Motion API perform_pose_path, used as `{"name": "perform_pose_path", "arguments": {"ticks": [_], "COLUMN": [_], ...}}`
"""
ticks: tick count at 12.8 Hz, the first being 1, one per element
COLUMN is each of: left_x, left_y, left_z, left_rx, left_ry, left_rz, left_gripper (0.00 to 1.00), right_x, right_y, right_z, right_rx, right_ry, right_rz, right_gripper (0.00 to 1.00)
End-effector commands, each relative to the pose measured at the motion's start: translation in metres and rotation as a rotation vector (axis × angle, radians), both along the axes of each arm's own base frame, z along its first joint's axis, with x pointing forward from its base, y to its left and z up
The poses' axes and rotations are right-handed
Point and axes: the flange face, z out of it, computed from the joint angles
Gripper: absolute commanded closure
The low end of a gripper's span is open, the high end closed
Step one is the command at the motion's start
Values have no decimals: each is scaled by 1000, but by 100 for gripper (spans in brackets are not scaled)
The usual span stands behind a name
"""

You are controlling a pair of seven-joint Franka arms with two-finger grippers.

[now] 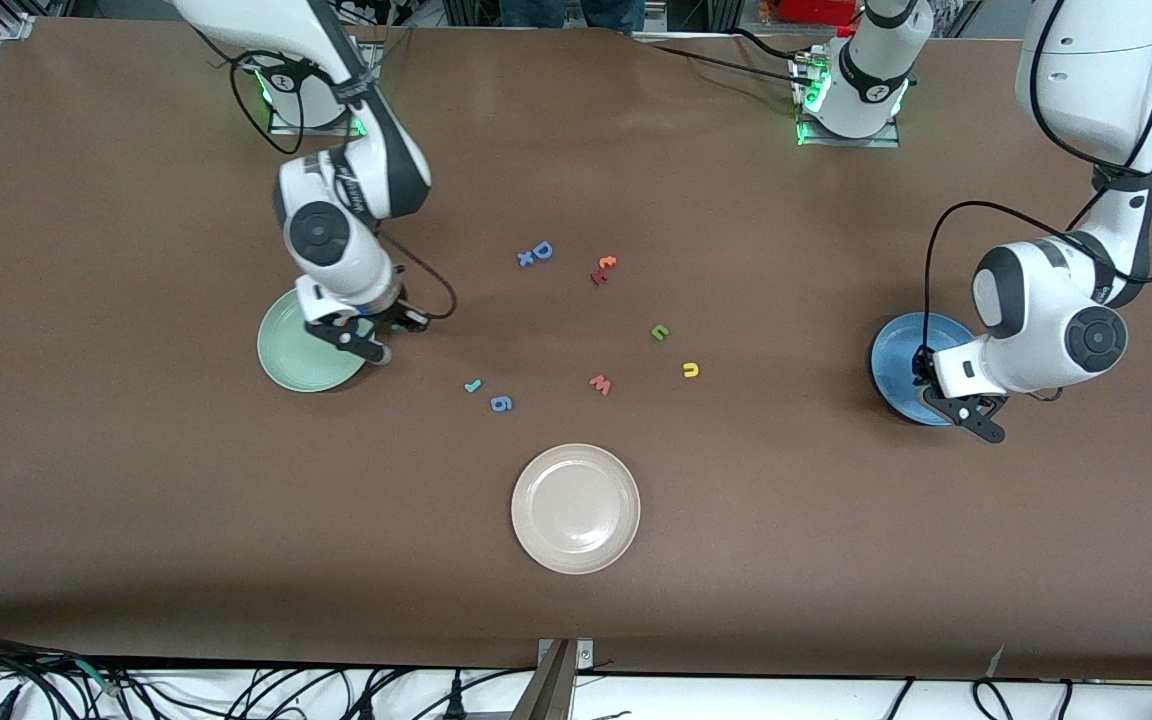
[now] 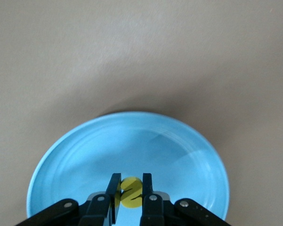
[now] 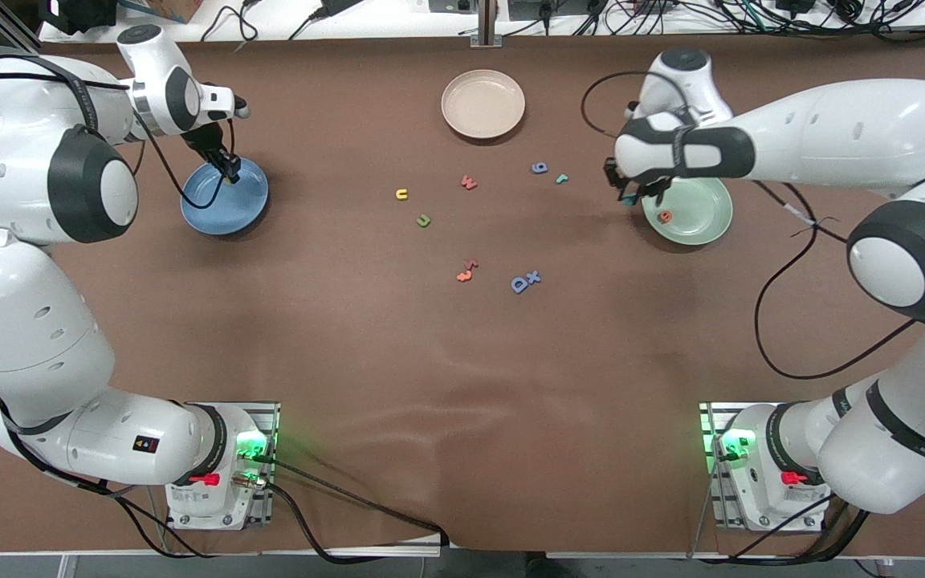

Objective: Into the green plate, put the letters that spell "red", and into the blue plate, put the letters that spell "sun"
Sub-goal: 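Release the d on the green plate while the left gripper releases s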

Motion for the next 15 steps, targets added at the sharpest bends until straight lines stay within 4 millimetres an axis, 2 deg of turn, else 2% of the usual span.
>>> {"name": "perform_pose_path", "arguments": {"ticks": [1, 3, 4, 5, 6, 7, 8, 9, 10, 11, 12, 15], "left_x": [-11, -12, -12, -11, -9, -6, -2, 5, 8, 10, 8, -1], "left_y": [11, 14, 13, 12, 11, 7, -2, -25, -55, -84, -112, -186], "left_z": [1, -6, -9, -8, -5, 0, 10, 21, 26, 29, 33, 42], "left_rx": [-36, -33, -31, -29, -28, -30, -36, -49, -69, -83, -92, -93], "left_ry": [11, 22, 25, 21, 15, 5, -16, -38, -48, -53, -55, -50], "left_rz": [-2, 5, 9, 15, 12, 0, -10, -43, -82, -108, -112, -11], "left_gripper": [82, 79, 71, 46, 15, 0, 0, 0, 0, 0, 0, 0], "right_x": [0, 2, 2, -1, -2, -2, 0, 0, 1, 1, 3, 6], "right_y": [-56, -93, -107, -112, -116, -119, -121, -123, -123, -126, -132, -126], "right_z": [6, 3, -5, -13, -23, -33, -39, -46, -54, -58, -58, -39], "right_rx": [7, 7, 1, -4, -15, -29, -37, -47, -58, -64, -65, -41], "right_ry": [36, 42, 44, 29, 23, 21, 11, 9, -5, -1, 1, -5], "right_rz": [74, 125, 134, 138, 135, 133, 134, 134, 138, 132, 121, 124], "right_gripper": [87, 87, 87, 87, 86, 84, 82, 81, 75, 23, 0, 0]}}
